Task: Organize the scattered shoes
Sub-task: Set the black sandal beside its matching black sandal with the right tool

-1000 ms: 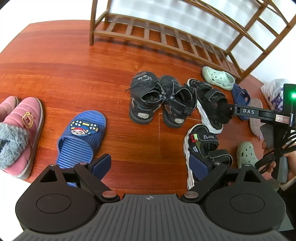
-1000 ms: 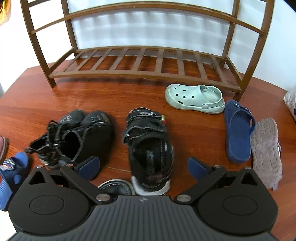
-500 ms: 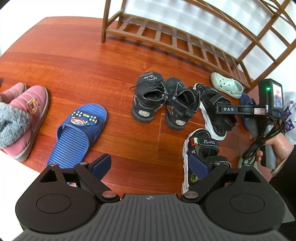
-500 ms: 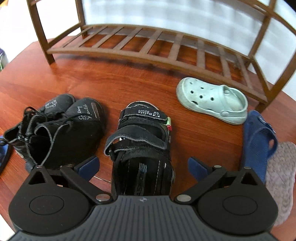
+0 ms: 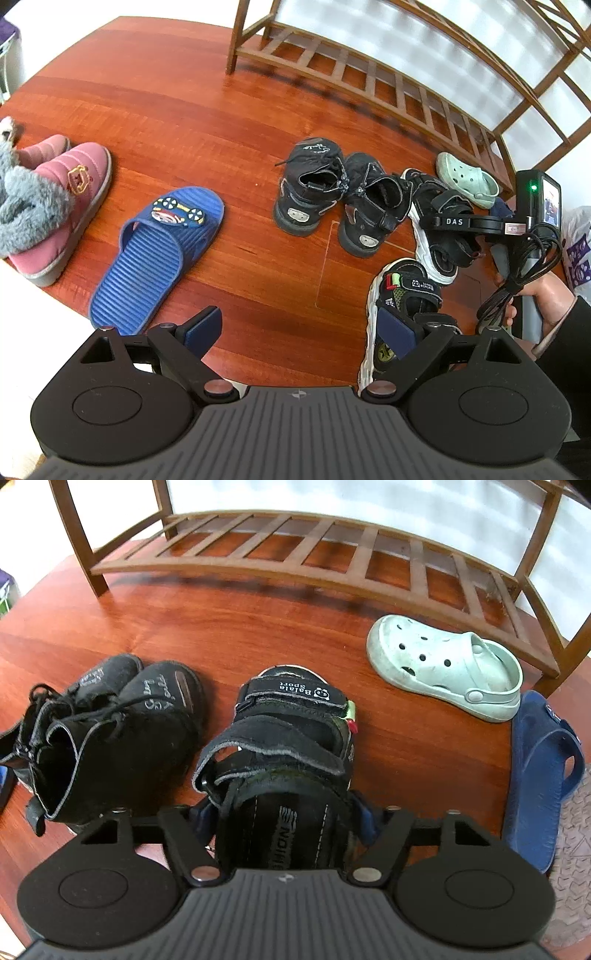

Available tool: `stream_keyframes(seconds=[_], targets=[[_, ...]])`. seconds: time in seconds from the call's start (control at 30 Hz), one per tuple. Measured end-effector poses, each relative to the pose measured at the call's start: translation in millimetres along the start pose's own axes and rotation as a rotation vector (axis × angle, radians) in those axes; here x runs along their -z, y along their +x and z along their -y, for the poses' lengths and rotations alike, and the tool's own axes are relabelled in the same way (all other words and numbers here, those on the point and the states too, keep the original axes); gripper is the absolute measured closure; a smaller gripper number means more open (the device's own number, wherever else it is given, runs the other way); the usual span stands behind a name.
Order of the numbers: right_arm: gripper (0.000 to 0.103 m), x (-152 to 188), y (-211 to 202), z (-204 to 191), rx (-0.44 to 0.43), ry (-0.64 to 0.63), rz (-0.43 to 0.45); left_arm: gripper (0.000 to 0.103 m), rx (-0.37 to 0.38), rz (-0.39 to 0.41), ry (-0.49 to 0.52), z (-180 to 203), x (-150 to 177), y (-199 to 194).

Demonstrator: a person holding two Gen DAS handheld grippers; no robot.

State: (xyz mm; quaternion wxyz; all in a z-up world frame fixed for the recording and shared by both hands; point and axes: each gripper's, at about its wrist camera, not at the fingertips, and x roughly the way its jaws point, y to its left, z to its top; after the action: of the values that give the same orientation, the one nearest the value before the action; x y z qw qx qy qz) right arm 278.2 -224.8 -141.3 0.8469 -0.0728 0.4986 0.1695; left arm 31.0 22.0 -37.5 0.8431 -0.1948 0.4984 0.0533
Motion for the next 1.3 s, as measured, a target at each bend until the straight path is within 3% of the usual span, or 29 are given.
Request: stream_keyframes(seconds=[0.27,0.47,0.7,1.03,1.3], targets=[[0.036,0.9,-22.8,16.8,-0.021,0.031,0.045,0.011,0.012,-0.011,-0.015,7.6,7.6,1.7],[0.035,15.2,-63.7,23.3,-0.032,0.069,0.070,0.011,0.054,-0.024,0.051,15.9,1.2,1.1],[0.035,61.2,-104.4,12.3,-0.006,0.151,0.079,0.011,0.105,-0.047,0.152,18.7,-5.8,3.5],[0.035,128.5,-112.8,-11.6,0.057,0.220,0.020,0.011,0.161,-0.079,0.250,20.0,-6.3,3.4],[0.035,150.6,-104.3,-22.2,0.079,0.224,-0.015,0.011,0.176,-0.092,0.294,20.4,-5.5,2.0]])
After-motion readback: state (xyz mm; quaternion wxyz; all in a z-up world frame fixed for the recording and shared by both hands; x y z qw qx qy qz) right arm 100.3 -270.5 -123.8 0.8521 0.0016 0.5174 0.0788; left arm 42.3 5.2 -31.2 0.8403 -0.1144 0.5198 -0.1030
